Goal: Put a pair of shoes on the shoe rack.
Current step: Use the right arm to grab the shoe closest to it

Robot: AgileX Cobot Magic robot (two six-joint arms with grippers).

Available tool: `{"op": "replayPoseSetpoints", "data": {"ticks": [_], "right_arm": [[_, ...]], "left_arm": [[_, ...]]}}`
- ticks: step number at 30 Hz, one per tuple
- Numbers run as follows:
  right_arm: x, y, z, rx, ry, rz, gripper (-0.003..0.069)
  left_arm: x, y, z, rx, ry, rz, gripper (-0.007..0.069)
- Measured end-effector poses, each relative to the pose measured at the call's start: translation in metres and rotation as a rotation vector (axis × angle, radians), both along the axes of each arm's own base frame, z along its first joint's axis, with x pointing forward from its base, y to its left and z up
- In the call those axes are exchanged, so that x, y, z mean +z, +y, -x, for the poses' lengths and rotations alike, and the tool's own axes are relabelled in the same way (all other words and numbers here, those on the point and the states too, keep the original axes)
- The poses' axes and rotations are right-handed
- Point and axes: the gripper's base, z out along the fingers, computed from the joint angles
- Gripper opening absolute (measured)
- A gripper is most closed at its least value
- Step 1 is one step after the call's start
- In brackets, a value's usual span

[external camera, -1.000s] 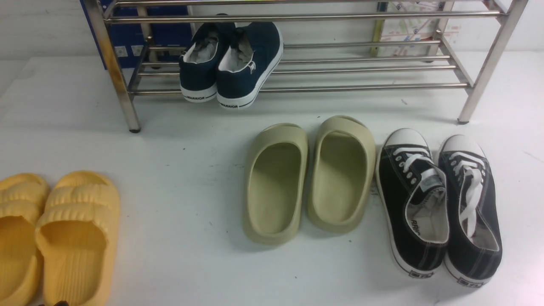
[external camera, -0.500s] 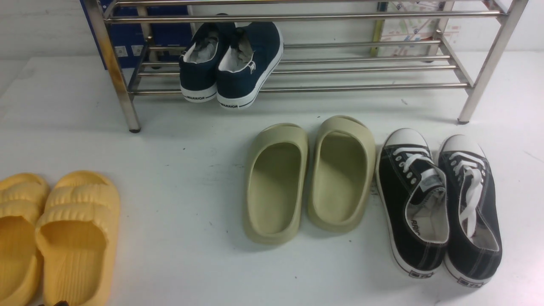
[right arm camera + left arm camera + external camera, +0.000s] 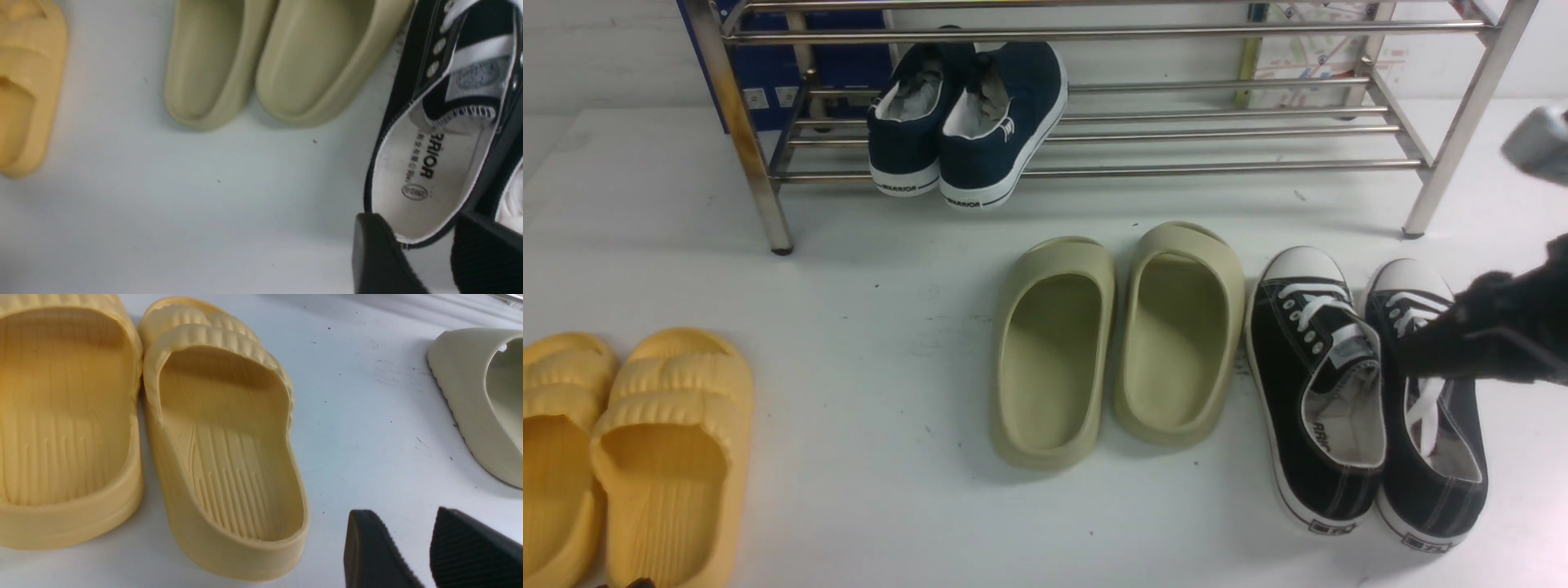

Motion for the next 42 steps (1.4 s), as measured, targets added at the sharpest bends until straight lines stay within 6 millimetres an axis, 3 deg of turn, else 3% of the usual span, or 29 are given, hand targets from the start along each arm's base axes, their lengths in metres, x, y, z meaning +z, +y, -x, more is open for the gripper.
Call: {"op": "replayPoseSetpoints", "data": {"ticks": [6,16,42], "right_arm": [[-0.028,0.029,-0.017,-0.085,0.124,0.185,0.0368],[-0.066,0.038,-0.043,-0.217,0.186,0.229,0.0380],[-0.086,0.035,-0.054,-0.247,0.216,0.282,0.0382]], "left_arm": [[0.000,0.000,0.000,0.000,0.000,0.000,0.0238],[0.000,0.000,0.000,0.000,0.000,0.000,0.0238],[0.000,0.000,0.000,0.000,0.000,0.000,0.0238]]}}
